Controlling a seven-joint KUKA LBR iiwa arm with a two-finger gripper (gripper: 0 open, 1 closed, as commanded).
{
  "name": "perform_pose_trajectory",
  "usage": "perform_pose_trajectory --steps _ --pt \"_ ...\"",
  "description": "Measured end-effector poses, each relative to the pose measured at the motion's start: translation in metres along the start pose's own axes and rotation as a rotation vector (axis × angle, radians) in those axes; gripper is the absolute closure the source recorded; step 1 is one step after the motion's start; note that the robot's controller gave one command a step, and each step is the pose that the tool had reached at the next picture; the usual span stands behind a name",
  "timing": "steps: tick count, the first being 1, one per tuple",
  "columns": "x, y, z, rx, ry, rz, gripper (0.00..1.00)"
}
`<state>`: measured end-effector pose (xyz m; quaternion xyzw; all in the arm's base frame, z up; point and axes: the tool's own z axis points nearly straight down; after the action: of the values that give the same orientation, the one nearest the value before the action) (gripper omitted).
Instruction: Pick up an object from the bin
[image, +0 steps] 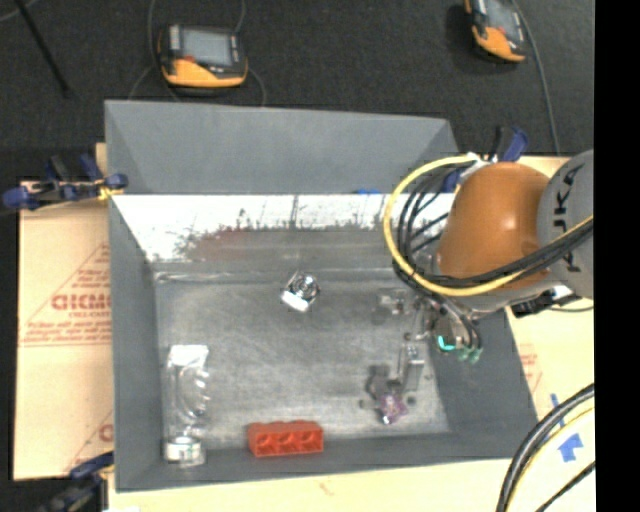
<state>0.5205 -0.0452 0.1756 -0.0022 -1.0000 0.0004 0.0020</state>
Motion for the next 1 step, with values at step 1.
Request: perform_pose_trajectory --steps 1 --pt "-0.0051 -0.063 0.0937 0.0 -0.002 0.126 0.0"
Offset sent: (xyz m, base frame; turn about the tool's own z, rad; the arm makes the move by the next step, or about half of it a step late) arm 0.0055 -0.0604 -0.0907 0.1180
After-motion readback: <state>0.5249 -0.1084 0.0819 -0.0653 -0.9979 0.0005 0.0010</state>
